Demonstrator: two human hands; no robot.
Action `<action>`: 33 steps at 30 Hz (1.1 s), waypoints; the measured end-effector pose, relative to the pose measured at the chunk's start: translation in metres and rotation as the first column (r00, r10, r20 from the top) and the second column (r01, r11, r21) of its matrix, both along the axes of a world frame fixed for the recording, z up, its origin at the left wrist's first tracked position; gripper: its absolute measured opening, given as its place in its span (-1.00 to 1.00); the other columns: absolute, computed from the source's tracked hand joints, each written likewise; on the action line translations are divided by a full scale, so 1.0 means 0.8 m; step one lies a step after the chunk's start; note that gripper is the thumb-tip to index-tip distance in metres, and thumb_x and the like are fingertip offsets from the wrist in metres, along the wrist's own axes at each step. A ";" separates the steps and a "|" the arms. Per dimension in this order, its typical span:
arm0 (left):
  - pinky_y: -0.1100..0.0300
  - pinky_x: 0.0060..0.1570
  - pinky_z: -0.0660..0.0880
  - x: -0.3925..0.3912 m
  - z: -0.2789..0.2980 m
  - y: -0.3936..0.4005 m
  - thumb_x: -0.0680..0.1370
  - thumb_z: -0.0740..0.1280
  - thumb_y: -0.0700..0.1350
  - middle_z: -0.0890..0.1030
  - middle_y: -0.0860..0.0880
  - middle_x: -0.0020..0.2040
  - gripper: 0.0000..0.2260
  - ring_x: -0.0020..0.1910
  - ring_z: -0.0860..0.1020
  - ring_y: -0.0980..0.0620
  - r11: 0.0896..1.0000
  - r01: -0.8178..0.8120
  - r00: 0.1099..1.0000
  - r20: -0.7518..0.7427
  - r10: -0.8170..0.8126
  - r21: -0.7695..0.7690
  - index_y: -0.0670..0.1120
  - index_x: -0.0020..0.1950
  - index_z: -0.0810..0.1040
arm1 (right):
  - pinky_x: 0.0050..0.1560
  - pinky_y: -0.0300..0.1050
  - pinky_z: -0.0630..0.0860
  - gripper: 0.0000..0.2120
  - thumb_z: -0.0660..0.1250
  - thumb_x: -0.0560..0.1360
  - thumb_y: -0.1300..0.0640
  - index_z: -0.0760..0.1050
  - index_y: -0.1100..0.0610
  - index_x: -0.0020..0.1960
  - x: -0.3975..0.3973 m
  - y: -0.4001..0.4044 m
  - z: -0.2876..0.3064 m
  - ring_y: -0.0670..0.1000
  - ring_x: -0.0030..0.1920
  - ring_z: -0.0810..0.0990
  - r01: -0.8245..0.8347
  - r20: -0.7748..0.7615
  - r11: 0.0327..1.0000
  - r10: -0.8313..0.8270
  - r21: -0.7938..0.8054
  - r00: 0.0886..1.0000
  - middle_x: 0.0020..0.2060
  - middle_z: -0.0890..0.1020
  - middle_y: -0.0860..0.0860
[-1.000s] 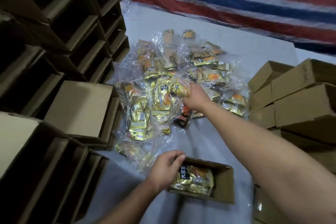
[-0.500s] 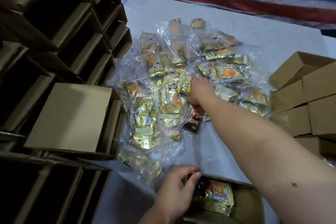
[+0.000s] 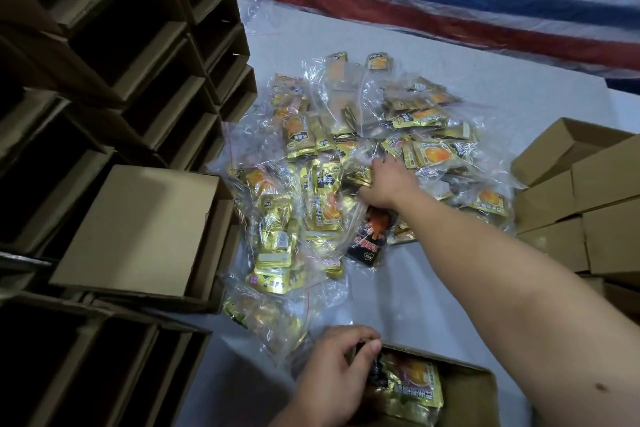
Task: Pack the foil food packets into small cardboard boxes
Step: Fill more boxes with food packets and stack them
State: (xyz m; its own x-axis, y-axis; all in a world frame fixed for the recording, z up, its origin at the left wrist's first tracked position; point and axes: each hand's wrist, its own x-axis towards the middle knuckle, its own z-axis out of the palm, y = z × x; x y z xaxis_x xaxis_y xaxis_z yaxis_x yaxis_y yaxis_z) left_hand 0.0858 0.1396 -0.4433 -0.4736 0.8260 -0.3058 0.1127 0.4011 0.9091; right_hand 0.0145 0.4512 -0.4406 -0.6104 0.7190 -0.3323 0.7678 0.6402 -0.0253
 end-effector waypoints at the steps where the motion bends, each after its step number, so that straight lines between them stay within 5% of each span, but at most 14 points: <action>1: 0.20 0.15 0.48 0.000 0.001 0.000 0.48 0.31 0.19 0.57 0.37 -0.01 -0.90 0.08 0.52 0.29 1.000 -0.007 1.000 0.003 0.007 -0.003 0.42 -0.08 0.57 | 0.24 0.22 0.46 -0.33 0.38 0.44 -0.18 0.31 0.11 0.42 0.001 -0.001 0.001 0.18 0.37 0.35 -0.006 -0.017 1.000 0.006 0.018 1.000 0.37 0.37 0.14; 8: 0.15 0.23 0.45 0.000 0.002 0.001 0.50 0.33 0.13 0.63 0.20 0.01 -0.89 0.12 0.52 0.26 1.000 -0.012 1.000 0.019 0.013 -0.006 0.25 -0.03 0.64 | 0.21 0.04 0.44 -0.39 0.40 0.41 0.05 0.25 0.14 0.38 -0.009 -0.023 -0.018 0.12 0.21 0.44 -0.128 -0.032 0.966 0.139 0.224 0.990 0.24 0.43 0.15; 14: 0.19 0.23 0.44 0.001 -0.001 0.001 0.50 0.36 0.11 0.59 0.25 0.01 -0.86 0.12 0.50 0.30 0.999 -0.026 0.999 0.023 0.027 -0.031 0.29 0.04 0.58 | 0.32 0.16 0.41 -0.11 0.38 0.48 -0.19 0.04 0.23 0.56 -0.022 -0.010 -0.023 0.24 0.37 0.40 -0.028 0.183 0.992 0.006 0.121 0.983 0.42 0.35 0.27; 18: 0.20 0.23 0.45 0.000 0.001 0.001 0.50 0.36 0.11 0.57 0.34 0.01 -0.86 0.12 0.51 0.31 0.999 -0.020 1.000 0.022 0.020 -0.027 0.40 -0.08 0.59 | 0.33 0.25 0.38 -0.19 0.40 0.47 -0.19 0.15 0.14 0.55 -0.021 -0.002 -0.014 0.25 0.41 0.33 0.021 0.147 1.000 -0.023 0.015 0.989 0.48 0.28 0.19; 23: 0.26 0.19 0.45 -0.001 0.005 0.002 0.49 0.34 0.16 0.55 0.40 0.03 -0.88 0.12 0.50 0.33 1.000 -0.008 1.000 0.003 0.008 -0.025 0.45 -0.10 0.55 | 0.18 0.15 0.49 -0.50 0.33 0.47 -0.15 0.42 0.11 0.29 -0.002 0.002 -0.001 0.17 0.25 0.44 0.037 -0.121 0.995 -0.048 -0.091 0.992 0.27 0.45 0.13; 27: 0.30 0.16 0.46 -0.001 0.010 0.001 0.51 0.38 0.10 0.58 0.35 0.00 -0.84 0.07 0.53 0.34 0.998 -0.027 0.999 0.032 0.029 -0.049 0.43 -0.10 0.57 | 0.12 0.10 0.52 -0.76 0.30 0.48 -0.07 0.43 0.08 0.02 0.020 -0.005 0.004 0.11 0.06 0.49 0.057 -0.326 0.961 -0.147 -0.270 0.934 0.02 0.45 0.03; 30: 0.36 0.09 0.46 -0.001 0.015 0.002 0.54 0.38 0.05 0.60 0.34 -0.01 -0.80 0.04 0.54 0.34 0.998 -0.009 0.999 0.041 0.012 -0.066 0.42 -0.10 0.57 | 0.24 0.12 0.49 -0.62 0.29 0.52 -0.03 0.45 0.13 0.26 0.030 -0.010 0.007 0.12 0.15 0.47 0.060 -0.403 0.935 -0.208 -0.350 0.891 0.12 0.43 0.06; 33: 0.33 0.10 0.47 0.000 0.018 0.000 0.56 0.36 0.07 0.61 0.28 0.01 -0.88 0.03 0.54 0.34 0.997 -0.016 0.999 0.038 0.019 -0.082 0.33 -0.07 0.61 | 0.37 0.13 0.40 -0.40 0.28 0.54 -0.03 0.27 0.08 0.53 0.040 -0.019 0.010 0.10 0.35 0.41 0.028 -0.464 0.942 -0.191 -0.336 0.865 0.38 0.40 0.05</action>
